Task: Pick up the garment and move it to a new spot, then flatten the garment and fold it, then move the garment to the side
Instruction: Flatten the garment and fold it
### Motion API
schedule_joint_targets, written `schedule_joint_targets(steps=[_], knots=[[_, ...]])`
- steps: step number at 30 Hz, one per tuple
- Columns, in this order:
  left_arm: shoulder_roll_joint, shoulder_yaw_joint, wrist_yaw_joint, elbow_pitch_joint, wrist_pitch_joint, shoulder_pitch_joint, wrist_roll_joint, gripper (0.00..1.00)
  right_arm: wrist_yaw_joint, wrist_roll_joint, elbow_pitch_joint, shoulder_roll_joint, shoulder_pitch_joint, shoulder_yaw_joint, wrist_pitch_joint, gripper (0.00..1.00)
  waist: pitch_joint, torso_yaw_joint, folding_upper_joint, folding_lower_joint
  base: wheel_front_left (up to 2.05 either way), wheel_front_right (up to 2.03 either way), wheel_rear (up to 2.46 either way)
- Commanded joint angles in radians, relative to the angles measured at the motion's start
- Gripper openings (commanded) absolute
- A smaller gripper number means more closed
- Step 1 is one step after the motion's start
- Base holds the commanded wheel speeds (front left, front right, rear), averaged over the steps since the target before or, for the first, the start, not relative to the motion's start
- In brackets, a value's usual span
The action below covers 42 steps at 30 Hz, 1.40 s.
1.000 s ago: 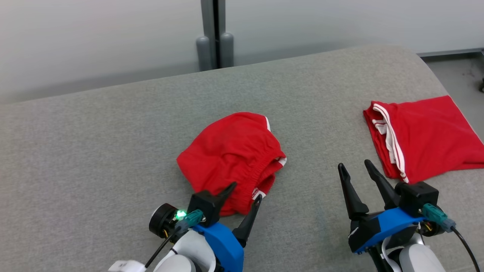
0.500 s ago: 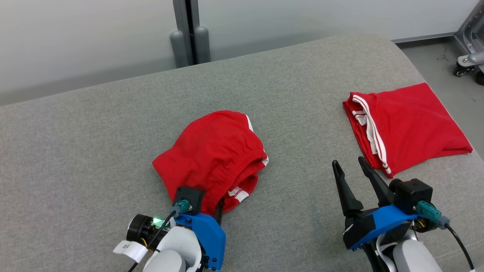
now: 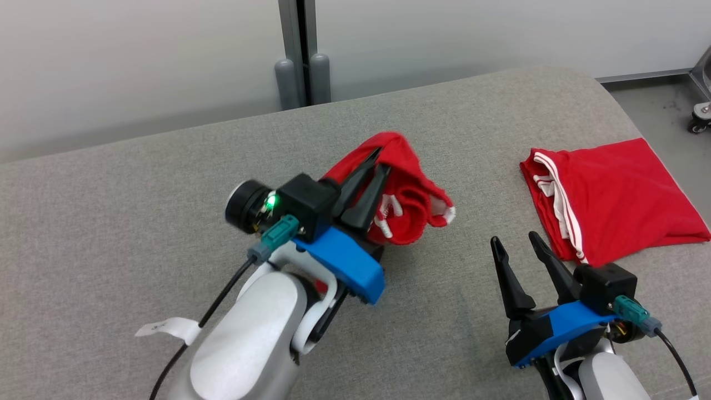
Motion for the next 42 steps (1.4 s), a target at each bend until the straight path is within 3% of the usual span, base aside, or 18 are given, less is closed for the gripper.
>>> schedule_joint_targets(steps=[1, 8, 15, 22, 27, 28, 29, 30, 36, 42], knots=[[-0.011, -0.004, -0.015, -0.017, -0.018, -0.033, -0.030, 0.00, 0.001, -0.005, -0.002, -0.001, -0.004, 0.000, 0.003, 1.00, -0.003, 0.001, 0.0000, -0.0001, 0.00, 0.00, 0.00], [-0.035, -0.040, -0.062, -0.087, -0.127, -0.200, -0.233, 0.00, 0.001, -0.010, -0.013, -0.001, 0.003, -0.001, 0.013, 1.00, -0.009, 0.008, 0.0000, -0.0001, 0.00, 0.00, 0.00], [-0.033, 0.011, 0.023, -0.064, -0.231, -0.203, -0.446, 0.00, 0.001, -0.006, -0.023, -0.001, 0.004, -0.001, 0.014, 1.00, 0.006, 0.017, 0.0000, -0.0001, 0.00, 0.00, 0.00], [0.133, 0.075, 0.111, 0.132, -0.209, -0.020, -0.437, 0.00, 0.001, 0.002, -0.026, -0.002, -0.002, 0.005, 0.010, 1.00, 0.038, 0.034, 0.0000, -0.0001, 0.00, 0.00, 0.00], [0.192, 0.113, 0.160, 0.287, -0.207, 0.035, -0.449, 0.00, 0.001, -0.002, -0.031, -0.001, -0.017, 0.006, 0.011, 1.00, 0.058, 0.050, 0.0000, -0.0001, 0.00, 0.00, 0.00], [0.192, 0.119, 0.168, 0.316, -0.208, 0.038, -0.453, 0.13, 0.001, -0.003, -0.031, -0.001, -0.019, 0.007, 0.012, 1.00, 0.061, 0.052, 0.0000, -0.0001, 0.00, 0.00, 0.00], [0.191, 0.129, 0.176, 0.339, -0.213, 0.037, -0.456, 0.44, 0.001, -0.003, -0.030, -0.001, -0.021, 0.008, 0.012, 1.00, 0.063, 0.053, 0.0000, -0.0001, 0.00, 0.00, 0.00], [0.191, 0.133, 0.179, 0.361, -0.219, 0.034, -0.458, 1.00, 0.001, -0.003, -0.029, -0.001, -0.023, 0.010, 0.013, 1.00, 0.064, 0.055, 0.0000, -0.0001, 0.00, 0.00, 0.00], [0.172, 0.157, 0.178, 0.426, -0.229, 0.034, -0.486, 1.00, 0.001, -0.005, -0.025, -0.001, -0.025, 0.012, 0.013, 1.00, 0.060, 0.066, 0.0000, -0.0001, 0.00, 0.00, 0.00], [0.185, 0.080, 0.152, 0.375, -0.174, 0.079, -0.445, 1.00, 0.001, -0.005, -0.019, -0.001, -0.010, 0.019, 0.017, 1.00, 0.037, 0.067, 0.0000, -0.0001, 0.00, 0.00, 0.00]])
